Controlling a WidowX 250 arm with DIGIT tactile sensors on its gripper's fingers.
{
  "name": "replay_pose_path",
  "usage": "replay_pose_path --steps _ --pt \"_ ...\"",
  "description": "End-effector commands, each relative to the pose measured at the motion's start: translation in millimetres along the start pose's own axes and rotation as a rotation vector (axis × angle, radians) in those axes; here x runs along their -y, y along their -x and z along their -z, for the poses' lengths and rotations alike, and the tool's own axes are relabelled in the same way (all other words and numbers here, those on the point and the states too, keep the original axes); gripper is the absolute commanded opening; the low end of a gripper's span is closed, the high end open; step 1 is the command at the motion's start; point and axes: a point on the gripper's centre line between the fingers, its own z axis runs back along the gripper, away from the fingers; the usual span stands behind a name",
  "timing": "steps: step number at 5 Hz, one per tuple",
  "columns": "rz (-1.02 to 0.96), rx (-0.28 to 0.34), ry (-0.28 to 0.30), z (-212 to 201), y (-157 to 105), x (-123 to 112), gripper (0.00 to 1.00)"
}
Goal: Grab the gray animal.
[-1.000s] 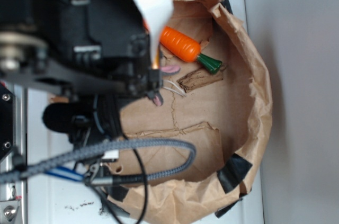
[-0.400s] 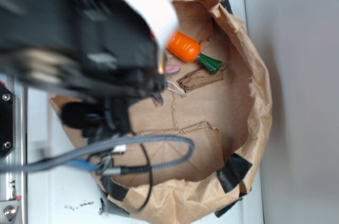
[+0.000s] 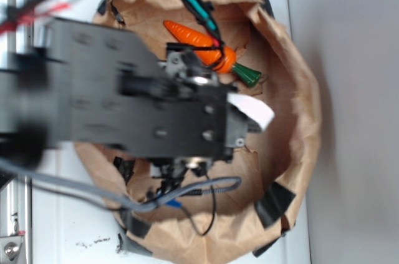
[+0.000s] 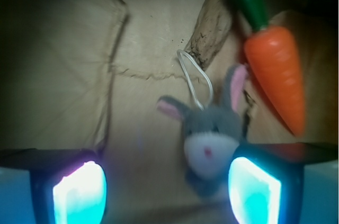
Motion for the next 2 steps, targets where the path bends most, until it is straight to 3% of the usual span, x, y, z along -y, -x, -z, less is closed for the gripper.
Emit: replay_pose_path --steps 1,2 --pt "0.000 0.075 -0.016 21.9 -15.5 -26.7 1.00" --pt "-0.017 0.066 0.013 32.0 -16.1 -35.3 1.00"
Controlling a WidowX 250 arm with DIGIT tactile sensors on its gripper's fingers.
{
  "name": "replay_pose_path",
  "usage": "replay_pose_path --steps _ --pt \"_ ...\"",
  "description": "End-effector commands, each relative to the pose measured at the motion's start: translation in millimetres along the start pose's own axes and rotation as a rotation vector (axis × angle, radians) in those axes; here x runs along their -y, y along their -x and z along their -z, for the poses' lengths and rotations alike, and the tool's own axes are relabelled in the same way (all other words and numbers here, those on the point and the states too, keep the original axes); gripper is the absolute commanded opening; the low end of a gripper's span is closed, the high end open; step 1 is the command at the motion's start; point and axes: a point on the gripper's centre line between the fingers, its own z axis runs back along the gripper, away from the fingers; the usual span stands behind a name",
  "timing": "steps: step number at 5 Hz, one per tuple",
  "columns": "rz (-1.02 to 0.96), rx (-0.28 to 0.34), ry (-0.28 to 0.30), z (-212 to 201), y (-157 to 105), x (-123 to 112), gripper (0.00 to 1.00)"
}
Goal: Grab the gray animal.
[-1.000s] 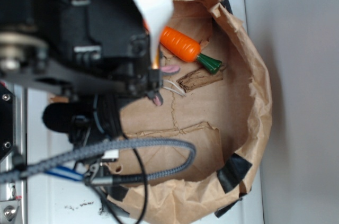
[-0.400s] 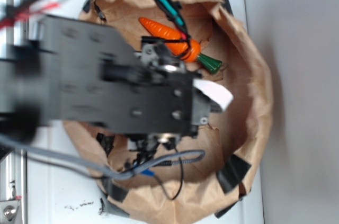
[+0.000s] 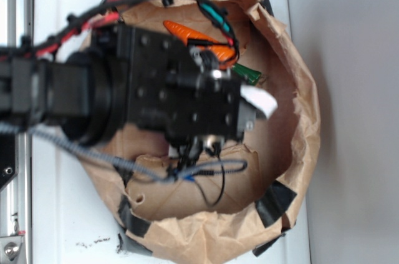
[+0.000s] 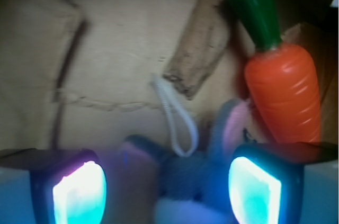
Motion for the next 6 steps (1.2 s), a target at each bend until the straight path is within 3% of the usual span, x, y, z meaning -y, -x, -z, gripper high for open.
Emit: replay_pose_path --steps 1,3,4,6 --pt "-0.032 -0.006 -0.021 18.8 -5.6 -15.8 1.00" --pt "-0.013 -0.041 -0.056 33.4 8.8 -23.8 1.00" --pt "-0.018 -0.042 -0.064 41.1 15.9 -24.6 0.00" --pt "-0.027 -0.019 -0.015 29.7 13.6 -24.5 0.00"
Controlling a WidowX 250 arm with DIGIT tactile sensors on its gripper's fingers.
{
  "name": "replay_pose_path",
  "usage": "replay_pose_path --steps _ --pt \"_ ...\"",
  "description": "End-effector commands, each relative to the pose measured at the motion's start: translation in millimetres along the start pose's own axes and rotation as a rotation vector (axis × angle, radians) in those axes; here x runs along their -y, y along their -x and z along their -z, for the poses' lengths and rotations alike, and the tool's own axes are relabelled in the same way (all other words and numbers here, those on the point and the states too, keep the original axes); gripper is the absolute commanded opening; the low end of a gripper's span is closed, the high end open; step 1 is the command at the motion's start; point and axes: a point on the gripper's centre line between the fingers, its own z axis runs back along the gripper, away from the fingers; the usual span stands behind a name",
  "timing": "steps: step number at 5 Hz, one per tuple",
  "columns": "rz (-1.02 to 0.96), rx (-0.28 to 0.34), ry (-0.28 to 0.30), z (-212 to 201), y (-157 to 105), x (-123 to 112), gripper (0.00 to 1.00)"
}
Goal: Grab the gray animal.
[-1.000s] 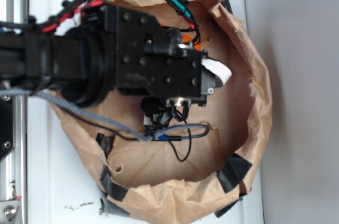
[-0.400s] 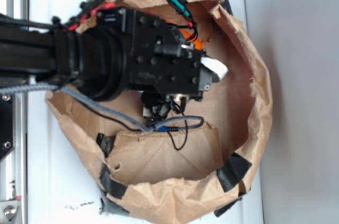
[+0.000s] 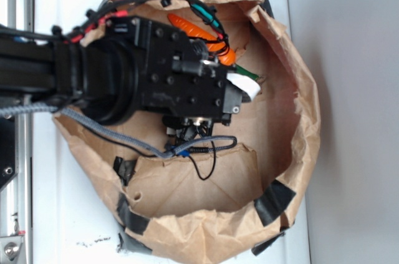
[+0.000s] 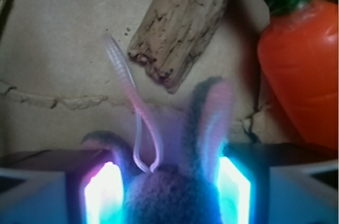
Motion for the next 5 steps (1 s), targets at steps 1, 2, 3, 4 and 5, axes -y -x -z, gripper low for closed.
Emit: replay_pose_path --steps 1,2,3,4,5 --pt "-0.019 0.014 0.068 -25.1 12.2 -10.8 0.00" --pt "-0.007 0.051 0.142 -64.1 24.0 -6.9 0.00" --pt "0.012 0.094 0.221 -96.6 37.2 -11.6 0.00" --pt "0.022 0.114 0.272 -110.1 42.4 -16.5 0.00" --pt "0.021 0.128 0.279 -111.8 42.9 -16.6 0.00"
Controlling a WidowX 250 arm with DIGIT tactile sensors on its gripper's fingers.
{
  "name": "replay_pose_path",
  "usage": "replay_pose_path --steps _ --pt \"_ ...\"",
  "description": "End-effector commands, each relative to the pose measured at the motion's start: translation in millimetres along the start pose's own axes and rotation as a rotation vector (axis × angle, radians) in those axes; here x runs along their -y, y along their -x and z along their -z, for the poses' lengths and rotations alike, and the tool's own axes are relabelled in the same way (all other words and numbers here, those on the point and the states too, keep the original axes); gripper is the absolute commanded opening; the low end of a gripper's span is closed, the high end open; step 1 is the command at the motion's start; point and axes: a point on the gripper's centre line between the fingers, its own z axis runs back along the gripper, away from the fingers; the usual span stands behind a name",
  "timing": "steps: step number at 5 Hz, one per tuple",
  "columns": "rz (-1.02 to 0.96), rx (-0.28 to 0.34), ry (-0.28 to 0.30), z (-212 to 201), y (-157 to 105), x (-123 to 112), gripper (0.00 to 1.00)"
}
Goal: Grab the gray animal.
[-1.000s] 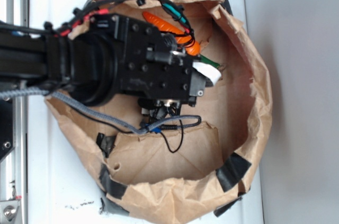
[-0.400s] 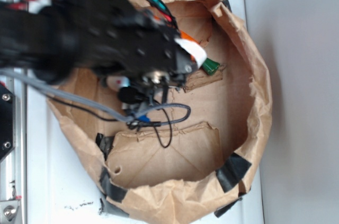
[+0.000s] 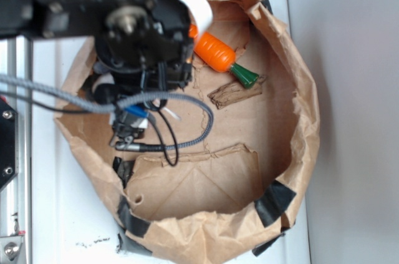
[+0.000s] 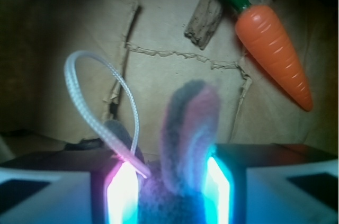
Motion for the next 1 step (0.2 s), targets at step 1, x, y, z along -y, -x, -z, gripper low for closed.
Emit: replay_pose_path --steps 1 --pt "-0.013 0.085 -0.047 -15.0 -5.0 -9.5 0.00"
